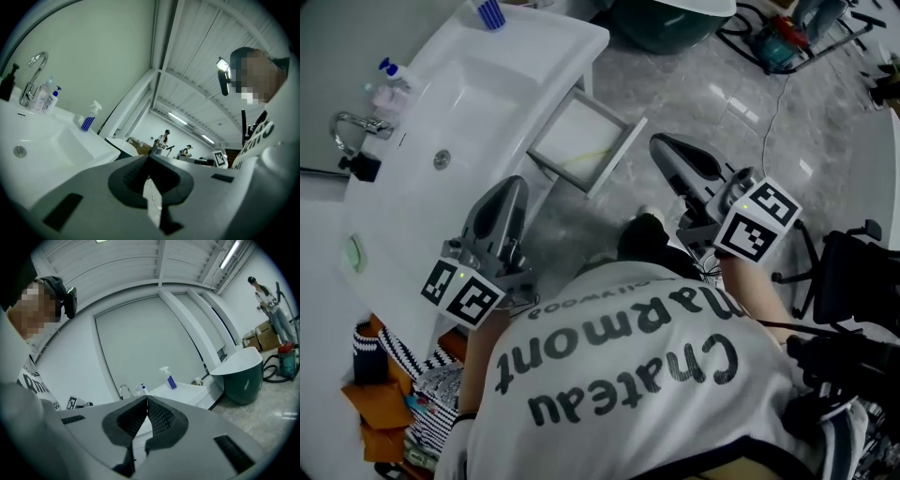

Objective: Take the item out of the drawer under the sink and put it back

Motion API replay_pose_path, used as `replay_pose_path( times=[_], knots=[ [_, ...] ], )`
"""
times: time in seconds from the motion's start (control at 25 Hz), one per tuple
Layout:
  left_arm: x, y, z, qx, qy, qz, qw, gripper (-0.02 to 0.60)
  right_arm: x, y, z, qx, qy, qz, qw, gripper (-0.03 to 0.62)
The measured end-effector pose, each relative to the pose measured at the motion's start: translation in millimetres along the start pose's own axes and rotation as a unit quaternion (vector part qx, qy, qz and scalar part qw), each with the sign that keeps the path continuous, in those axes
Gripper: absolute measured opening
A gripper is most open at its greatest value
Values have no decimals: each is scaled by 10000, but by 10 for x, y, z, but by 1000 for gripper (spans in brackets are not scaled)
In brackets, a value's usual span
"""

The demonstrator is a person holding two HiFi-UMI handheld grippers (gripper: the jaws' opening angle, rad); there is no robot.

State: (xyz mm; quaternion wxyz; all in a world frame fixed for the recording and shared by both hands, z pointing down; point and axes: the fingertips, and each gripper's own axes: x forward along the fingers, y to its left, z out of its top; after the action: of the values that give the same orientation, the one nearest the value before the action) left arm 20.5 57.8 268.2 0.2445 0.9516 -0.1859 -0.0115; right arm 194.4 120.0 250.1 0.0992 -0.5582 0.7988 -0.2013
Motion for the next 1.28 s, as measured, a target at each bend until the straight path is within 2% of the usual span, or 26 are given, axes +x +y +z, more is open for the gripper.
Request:
replay_pose_path(
  times=[0.16, 0.32, 0.52, 0.8, 1.04, 1.12, 1.2, 1.28],
  knots=[
    [256, 135, 56, -71, -54, 108, 9999, 8, 232, -310, 36, 200, 136, 188, 9995, 11],
    [586, 246, 111, -139, -166, 278, 9994, 8, 516, -550, 130, 318, 292, 596, 9973, 11],
    [996, 320, 111, -199, -148, 682, 9974, 8, 837, -846, 270, 187, 697, 1122, 9911, 11],
    [1485, 570, 51, -241, -194, 1185, 9925, 8, 1229, -1351, 385, 230, 1045, 1546, 9822, 11],
    [1793, 747, -173, 337, 164, 1690, 9849, 8, 1566, -1569, 249, 376, 1597, 2074, 9644, 11],
    [1852, 812, -283, 436, 220, 1944, 9797, 8, 1646, -1603, 150, 400, 1738, 2282, 9571, 11],
    [1899, 886, -428, 474, 279, 2203, 9739, 8, 1718, -1623, 18, 498, 1861, 2454, 9501, 11],
    [1971, 950, -586, 295, 343, 2298, 9722, 8, 1775, -1634, -135, 698, 1987, 2574, 9431, 11]
  ],
)
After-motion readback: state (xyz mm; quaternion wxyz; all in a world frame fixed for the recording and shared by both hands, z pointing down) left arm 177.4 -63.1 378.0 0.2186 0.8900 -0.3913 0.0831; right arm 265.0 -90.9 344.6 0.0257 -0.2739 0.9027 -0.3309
